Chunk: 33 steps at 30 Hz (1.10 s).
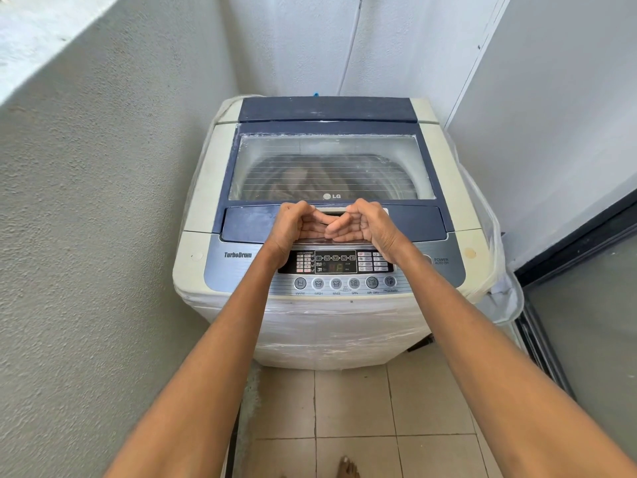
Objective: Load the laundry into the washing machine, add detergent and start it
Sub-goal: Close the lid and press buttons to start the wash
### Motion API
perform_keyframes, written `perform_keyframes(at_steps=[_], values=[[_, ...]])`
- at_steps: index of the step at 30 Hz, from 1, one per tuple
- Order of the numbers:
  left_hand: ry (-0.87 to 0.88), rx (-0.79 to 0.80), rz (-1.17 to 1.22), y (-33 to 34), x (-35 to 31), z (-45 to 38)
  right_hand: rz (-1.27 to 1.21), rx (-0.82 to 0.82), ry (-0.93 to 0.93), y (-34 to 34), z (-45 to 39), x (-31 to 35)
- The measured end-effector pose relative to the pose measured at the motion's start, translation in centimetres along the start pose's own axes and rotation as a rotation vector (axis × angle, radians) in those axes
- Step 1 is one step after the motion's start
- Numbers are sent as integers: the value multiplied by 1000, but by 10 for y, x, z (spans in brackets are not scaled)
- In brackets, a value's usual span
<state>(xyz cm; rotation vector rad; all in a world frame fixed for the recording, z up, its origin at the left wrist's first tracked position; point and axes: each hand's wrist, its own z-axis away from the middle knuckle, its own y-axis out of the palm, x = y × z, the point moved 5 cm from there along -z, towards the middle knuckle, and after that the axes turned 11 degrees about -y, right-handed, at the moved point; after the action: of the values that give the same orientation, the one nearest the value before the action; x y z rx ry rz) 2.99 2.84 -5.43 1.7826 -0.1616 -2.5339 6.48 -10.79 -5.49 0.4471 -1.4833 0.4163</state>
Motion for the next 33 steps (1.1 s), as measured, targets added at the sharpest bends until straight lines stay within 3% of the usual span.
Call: perform_keyframes(at_steps=[33], values=[[3, 4, -7, 0, 1, -1, -2, 13, -26, -1, 0, -1]])
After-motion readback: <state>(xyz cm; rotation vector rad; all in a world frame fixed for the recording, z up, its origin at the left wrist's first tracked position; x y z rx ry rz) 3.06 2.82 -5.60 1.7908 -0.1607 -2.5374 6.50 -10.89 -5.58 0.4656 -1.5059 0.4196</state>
